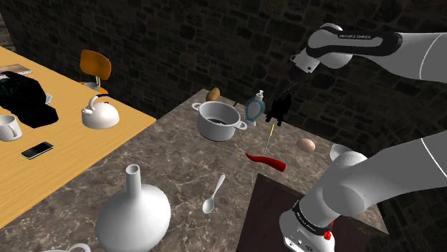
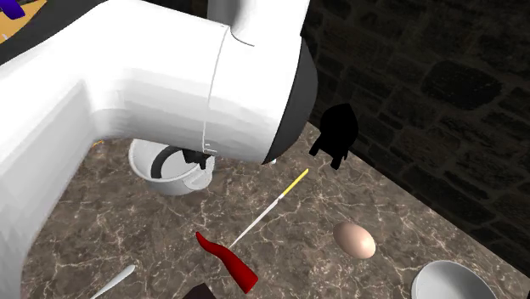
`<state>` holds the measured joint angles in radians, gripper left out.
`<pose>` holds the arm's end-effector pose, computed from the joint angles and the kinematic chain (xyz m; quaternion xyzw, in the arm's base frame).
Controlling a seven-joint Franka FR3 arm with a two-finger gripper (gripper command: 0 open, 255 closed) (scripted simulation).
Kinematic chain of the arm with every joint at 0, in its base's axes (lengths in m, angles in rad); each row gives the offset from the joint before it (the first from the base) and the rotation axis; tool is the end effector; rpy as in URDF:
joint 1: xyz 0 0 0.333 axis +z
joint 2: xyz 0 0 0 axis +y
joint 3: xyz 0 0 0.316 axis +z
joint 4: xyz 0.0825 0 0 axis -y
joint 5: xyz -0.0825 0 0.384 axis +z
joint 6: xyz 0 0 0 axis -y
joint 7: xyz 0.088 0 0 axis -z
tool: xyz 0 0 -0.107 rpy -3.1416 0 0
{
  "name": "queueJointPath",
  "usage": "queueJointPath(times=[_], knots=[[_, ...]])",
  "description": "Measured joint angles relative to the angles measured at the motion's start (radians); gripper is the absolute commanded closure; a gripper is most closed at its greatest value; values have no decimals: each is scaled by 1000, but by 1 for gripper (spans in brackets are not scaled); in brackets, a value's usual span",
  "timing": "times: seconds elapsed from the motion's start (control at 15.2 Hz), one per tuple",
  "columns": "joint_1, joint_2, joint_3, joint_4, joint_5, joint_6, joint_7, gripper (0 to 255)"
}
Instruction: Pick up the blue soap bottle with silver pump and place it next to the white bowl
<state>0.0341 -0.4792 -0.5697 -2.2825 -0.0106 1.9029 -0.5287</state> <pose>0.3607 -0.2416 0.5112 -0.9923 -0.0224 -0.0727 0.0973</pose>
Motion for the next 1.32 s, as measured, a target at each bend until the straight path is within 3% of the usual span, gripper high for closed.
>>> queueJointPath(times=[0.33, 0.66, 0.79, 1.06, 1.19, 1.32], knots=[[62, 192, -159, 94, 112, 70, -221, 0], [99, 486, -300, 260, 360, 64, -505, 0], [68, 601, -314, 324, 468, 39, -612, 0], [-58, 832, -273, 502, 658, -43, -777, 0], [-111, 909, -244, 571, 714, -70, -818, 0], [-121, 932, -232, 575, 735, -61, -833, 0]])
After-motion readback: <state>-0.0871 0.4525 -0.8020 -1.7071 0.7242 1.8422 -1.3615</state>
